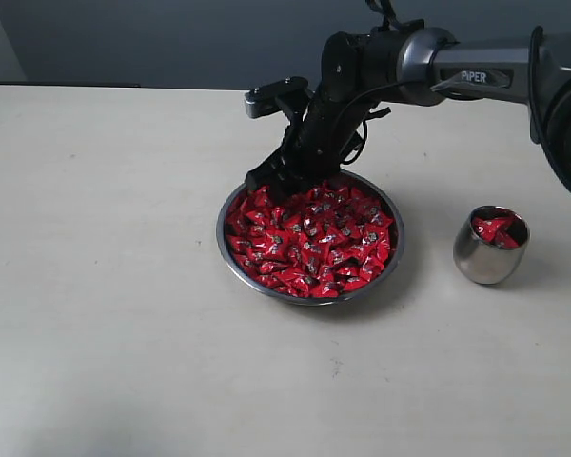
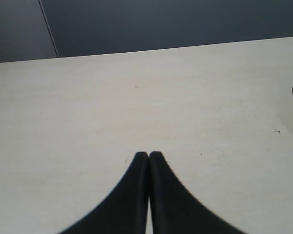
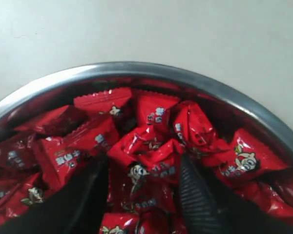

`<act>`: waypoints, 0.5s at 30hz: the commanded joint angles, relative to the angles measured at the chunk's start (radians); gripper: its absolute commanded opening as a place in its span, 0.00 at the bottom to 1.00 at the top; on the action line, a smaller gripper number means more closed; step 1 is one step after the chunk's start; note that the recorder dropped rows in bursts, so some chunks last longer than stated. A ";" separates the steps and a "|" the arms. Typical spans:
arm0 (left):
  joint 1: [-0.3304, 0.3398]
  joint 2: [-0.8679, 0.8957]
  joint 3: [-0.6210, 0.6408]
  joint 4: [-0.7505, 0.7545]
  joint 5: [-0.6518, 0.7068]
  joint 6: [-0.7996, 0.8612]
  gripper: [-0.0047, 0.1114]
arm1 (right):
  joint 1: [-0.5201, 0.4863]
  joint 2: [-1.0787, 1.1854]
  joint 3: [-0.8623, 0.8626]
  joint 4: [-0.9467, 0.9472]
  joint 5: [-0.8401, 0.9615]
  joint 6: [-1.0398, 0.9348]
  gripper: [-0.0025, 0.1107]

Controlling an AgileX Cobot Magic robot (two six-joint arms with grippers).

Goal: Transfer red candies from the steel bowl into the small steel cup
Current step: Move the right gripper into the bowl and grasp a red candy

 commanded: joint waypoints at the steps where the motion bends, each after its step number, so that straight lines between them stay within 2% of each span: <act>1: 0.000 -0.005 0.002 0.001 -0.008 -0.002 0.04 | 0.000 -0.005 -0.006 -0.012 -0.020 0.003 0.42; 4: 0.000 -0.005 0.002 0.001 -0.008 -0.002 0.04 | 0.000 -0.003 -0.006 -0.012 -0.027 0.003 0.40; 9: 0.000 -0.005 0.002 0.001 -0.008 -0.002 0.04 | 0.000 -0.003 -0.006 -0.012 -0.027 0.003 0.31; 15: 0.000 -0.005 0.002 0.001 -0.008 -0.002 0.04 | 0.000 -0.003 -0.004 -0.012 -0.027 0.003 0.31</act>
